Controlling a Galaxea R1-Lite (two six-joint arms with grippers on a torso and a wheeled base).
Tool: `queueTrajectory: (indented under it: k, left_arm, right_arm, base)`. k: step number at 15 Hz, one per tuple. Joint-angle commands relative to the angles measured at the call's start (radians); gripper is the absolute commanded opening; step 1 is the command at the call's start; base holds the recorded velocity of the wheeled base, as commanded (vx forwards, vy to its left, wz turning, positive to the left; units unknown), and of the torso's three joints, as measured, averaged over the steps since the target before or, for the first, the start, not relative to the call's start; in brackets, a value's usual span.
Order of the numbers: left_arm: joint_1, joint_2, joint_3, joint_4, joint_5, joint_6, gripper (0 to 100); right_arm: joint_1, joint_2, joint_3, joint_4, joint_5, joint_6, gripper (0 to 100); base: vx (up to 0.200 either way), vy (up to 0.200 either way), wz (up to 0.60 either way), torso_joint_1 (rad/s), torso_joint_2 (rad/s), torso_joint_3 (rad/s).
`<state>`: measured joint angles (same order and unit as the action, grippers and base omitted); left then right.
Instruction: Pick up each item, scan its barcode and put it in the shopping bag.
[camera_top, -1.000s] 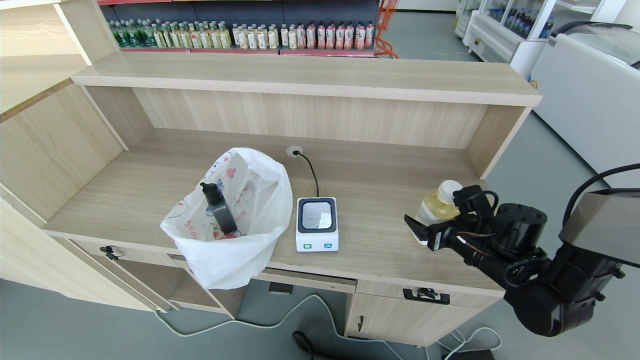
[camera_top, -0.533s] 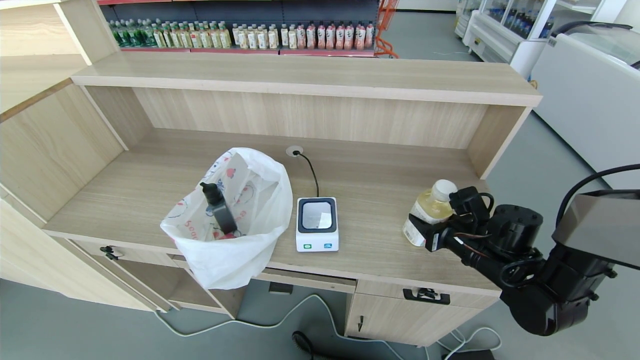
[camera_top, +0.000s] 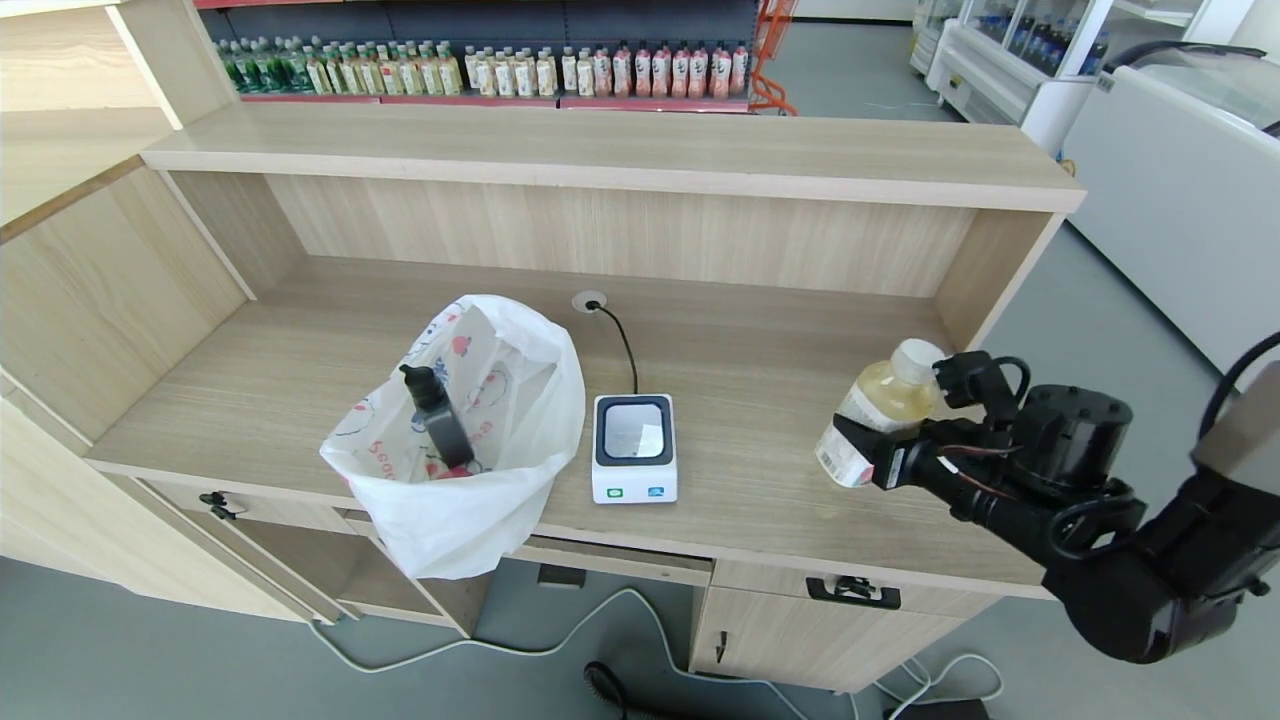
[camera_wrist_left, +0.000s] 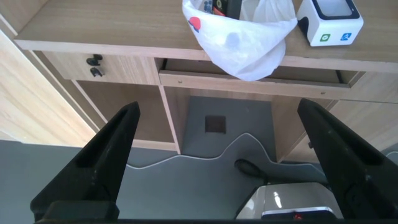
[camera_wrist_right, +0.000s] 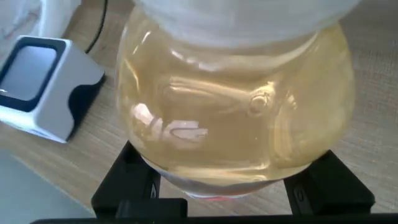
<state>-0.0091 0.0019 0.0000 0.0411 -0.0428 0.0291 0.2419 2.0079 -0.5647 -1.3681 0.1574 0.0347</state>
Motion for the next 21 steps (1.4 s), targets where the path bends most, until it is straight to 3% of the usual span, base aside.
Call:
queueTrajectory:
  k: [1,3,4,5,6,10,17,21]
  left_arm:
    - [0.000,0.000,0.000,0.000,0.000,0.000,100]
    - [0.000,0.000,0.000,0.000,0.000,0.000,100]
    - [0.000,0.000,0.000,-0.001,0.000,0.000,100]
    - [0.000,0.000,0.000,0.000,0.000,0.000,100]
    - [0.000,0.000,0.000,0.000,0.000,0.000,100]
    - [0.000,0.000,0.000,-0.001,0.000,0.000,100]
    - [0.000,0.000,0.000,0.000,0.000,0.000,100]
    - [0.000,0.000,0.000,-0.001,0.000,0.000,100]
  right_arm:
    - [0.023,-0.405,-0.040,0.331,0.154,0.200,0]
    - [0.111,-0.620,-0.113,0.607,0.287,0.335,0]
    - [0.129,-0.649,-0.130,0.655,0.307,0.350,0]
    - [0.218,-0.722,-0.178,0.762,0.358,0.398,0]
    - [0.241,-0.738,-0.187,0.778,0.367,0.412,0]
    - [0.470,-0.862,-0.198,0.926,0.378,0.476,0]
    - [0.493,-0.943,-0.297,1.136,0.375,0.478,0]
    - [0.493,-0.923,-0.351,1.140,0.375,0.487,0]
  base:
    - [0.000,0.000,0.00,0.000,0.00,0.000]
    - [0.000,0.000,0.00,0.000,0.00,0.000]
    - [0.000,0.000,0.00,0.000,0.00,0.000]
    - [0.000,0.000,0.00,0.000,0.00,0.000]
    - [0.000,0.000,0.00,0.000,0.00,0.000]
    - [0.000,0.000,0.00,0.000,0.00,0.000]
    - [0.000,0.000,0.00,0.000,0.00,0.000]
    - [0.000,0.000,0.00,0.000,0.00,0.000]
